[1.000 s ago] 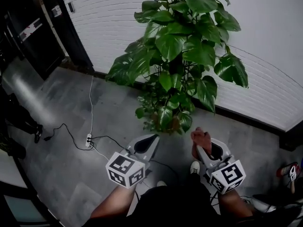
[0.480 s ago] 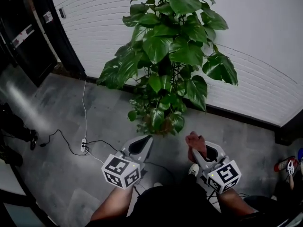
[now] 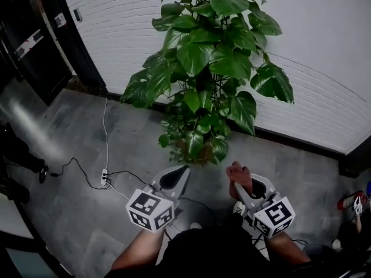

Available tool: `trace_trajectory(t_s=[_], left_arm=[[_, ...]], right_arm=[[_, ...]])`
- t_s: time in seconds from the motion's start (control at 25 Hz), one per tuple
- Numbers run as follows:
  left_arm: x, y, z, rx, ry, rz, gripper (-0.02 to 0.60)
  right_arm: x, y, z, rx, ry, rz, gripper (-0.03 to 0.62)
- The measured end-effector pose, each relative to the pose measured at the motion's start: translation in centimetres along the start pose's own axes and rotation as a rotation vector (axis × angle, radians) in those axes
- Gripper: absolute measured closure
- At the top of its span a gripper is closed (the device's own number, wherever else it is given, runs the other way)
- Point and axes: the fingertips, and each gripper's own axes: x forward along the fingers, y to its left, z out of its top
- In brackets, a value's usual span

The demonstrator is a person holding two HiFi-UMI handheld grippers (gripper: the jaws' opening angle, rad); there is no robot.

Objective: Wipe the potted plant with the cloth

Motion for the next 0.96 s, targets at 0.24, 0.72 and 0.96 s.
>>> trace_trajectory(t_s=[0.24,0.72,0.96], left_arm=[[-0.3,0.2,0.2,0.009,-0.002,0.000,0.565],[-1.2,0.8,0.7,0.008,-0.018,0.009,0.565],[-1.3,1.1,1.0,0.013,-0.025,0.010,0.565]], right_arm=[[0.2,0.4,0.1,0.002,-0.009,-0.005,0.528],[0.8,1.1,0.5,-0.010,-0.010,0.009,0.528],[1.1,1.1,0.7,-0.019,-0.010,0.007,0.530]])
